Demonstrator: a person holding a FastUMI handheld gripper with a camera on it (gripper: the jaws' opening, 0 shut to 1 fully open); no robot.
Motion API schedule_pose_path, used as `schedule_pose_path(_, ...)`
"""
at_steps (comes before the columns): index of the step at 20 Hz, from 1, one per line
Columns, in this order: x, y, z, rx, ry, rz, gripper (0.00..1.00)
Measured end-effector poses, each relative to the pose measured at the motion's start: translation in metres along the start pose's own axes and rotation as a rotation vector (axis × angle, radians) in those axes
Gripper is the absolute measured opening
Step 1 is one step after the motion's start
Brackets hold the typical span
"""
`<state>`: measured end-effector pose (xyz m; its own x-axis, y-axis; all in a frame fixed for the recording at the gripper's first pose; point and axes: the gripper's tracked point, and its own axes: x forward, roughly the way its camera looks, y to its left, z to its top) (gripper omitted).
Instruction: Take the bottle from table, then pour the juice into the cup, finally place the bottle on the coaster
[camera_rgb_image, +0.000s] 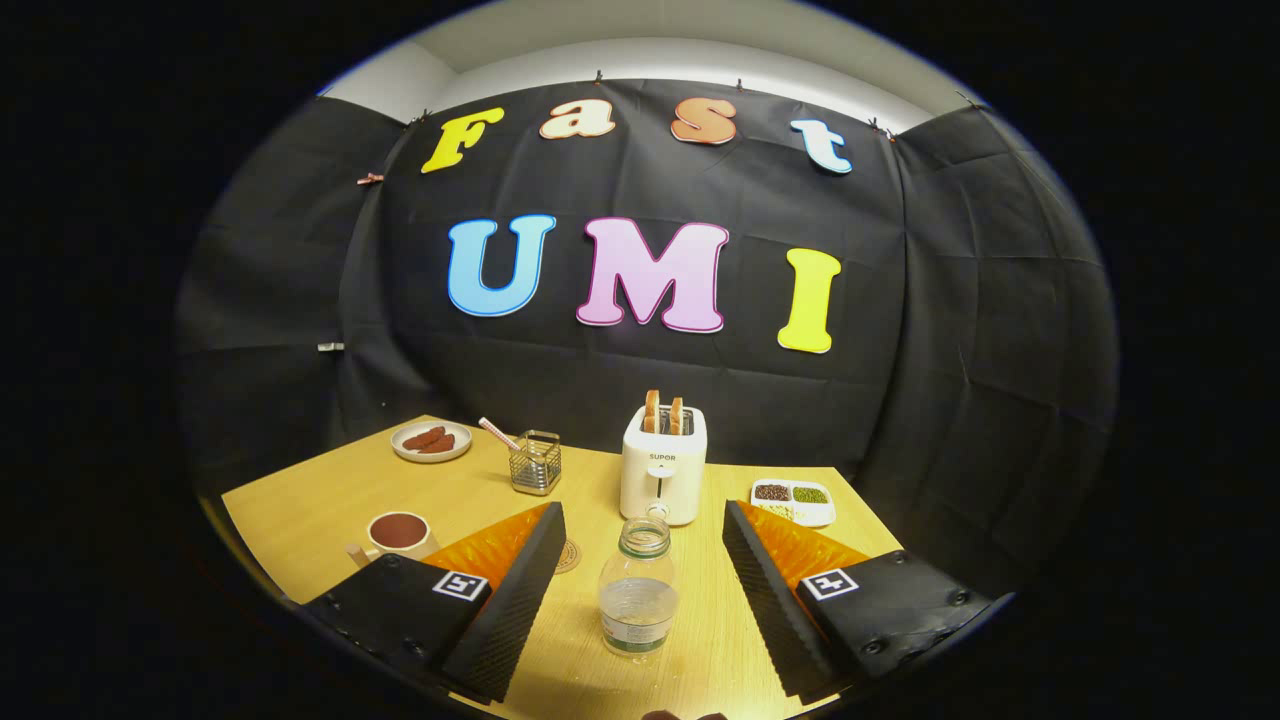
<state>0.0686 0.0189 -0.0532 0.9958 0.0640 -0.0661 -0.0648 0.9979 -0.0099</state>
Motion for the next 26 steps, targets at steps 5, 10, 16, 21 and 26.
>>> schedule_pose_path(5, 0.016, 0.000, -0.020, 0.005, 0.034, 0.002, 0.98)
schedule_pose_path(10, 0.028, -0.004, -0.048, 0.010, 0.079, -0.006, 0.97)
schedule_pose_path(16, 0.035, 0.001, -0.081, 0.014, 0.138, -0.005, 0.98)
schedule_pose_path(21, 0.040, 0.000, -0.100, 0.002, 0.163, -0.004, 0.98)
schedule_pose_path(26, 0.043, 0.000, -0.119, 0.007, 0.206, 0.006, 0.98)
